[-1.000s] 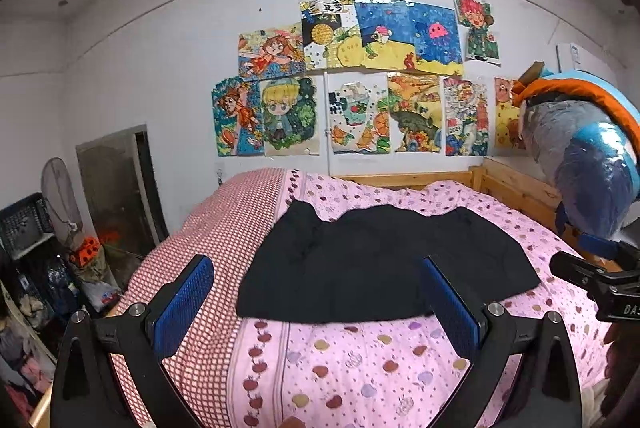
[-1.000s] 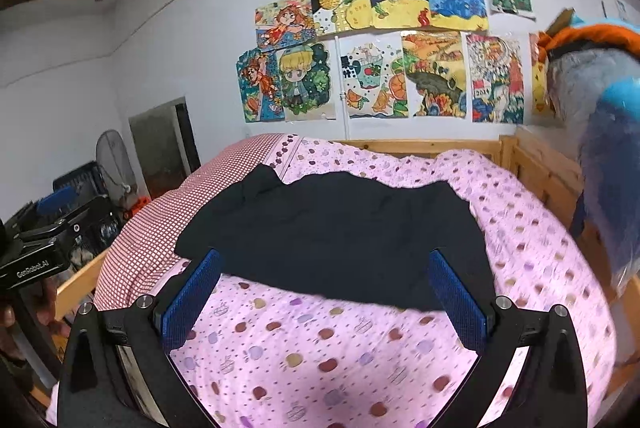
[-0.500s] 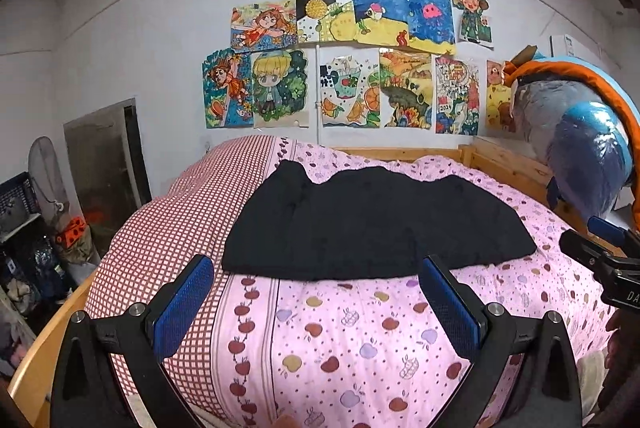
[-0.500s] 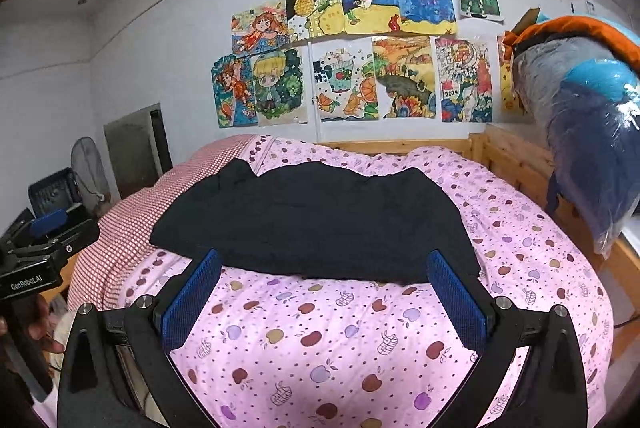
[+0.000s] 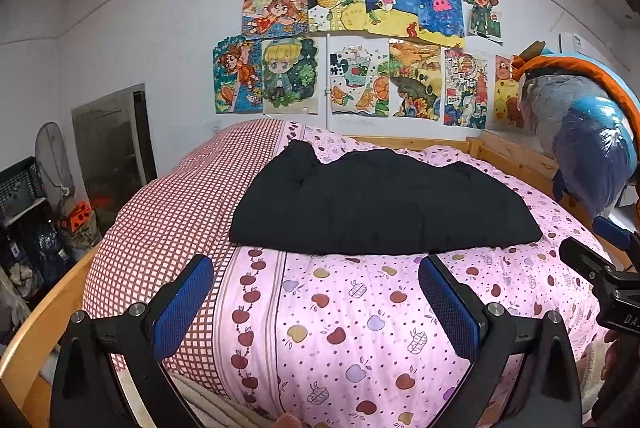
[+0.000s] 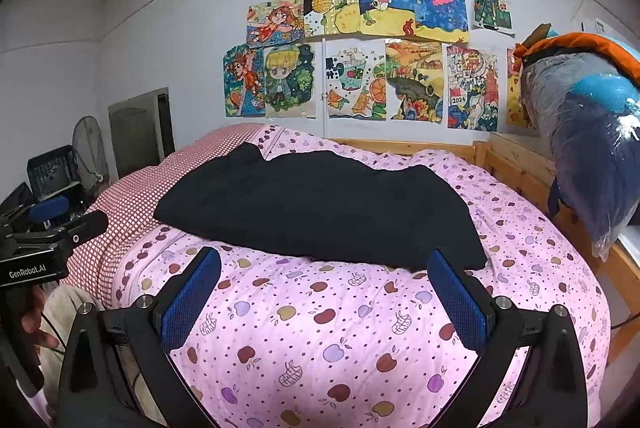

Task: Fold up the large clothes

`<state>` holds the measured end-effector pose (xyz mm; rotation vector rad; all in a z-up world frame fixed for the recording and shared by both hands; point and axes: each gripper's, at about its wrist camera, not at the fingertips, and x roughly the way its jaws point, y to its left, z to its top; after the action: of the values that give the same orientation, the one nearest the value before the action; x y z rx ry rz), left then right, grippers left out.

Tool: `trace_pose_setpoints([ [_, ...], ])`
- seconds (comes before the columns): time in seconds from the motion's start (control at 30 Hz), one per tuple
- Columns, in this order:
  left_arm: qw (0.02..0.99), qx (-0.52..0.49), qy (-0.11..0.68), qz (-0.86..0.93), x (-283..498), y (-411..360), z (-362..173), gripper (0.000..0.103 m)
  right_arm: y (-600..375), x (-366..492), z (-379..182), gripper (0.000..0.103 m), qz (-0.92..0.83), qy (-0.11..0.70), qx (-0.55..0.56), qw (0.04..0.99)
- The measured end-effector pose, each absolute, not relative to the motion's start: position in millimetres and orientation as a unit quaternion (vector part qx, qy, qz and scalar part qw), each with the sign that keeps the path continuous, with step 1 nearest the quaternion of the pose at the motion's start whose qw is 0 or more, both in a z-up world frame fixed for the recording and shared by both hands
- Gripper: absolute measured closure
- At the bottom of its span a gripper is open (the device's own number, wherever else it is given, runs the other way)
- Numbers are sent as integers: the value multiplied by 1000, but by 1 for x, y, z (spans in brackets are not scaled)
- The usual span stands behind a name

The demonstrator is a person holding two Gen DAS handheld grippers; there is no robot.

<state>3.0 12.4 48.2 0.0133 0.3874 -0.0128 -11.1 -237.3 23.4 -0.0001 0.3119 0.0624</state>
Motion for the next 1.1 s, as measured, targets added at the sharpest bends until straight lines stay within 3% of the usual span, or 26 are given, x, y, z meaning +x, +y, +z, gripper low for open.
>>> trace_pose_setpoints([
  [0.33,975,5,223,7,6,13,20,0,-239,-11,7,2,27,160,7,987],
  [1.1,973,11,230,15,9,12,12,0,-244,1,-13,2,16,200,13,980],
])
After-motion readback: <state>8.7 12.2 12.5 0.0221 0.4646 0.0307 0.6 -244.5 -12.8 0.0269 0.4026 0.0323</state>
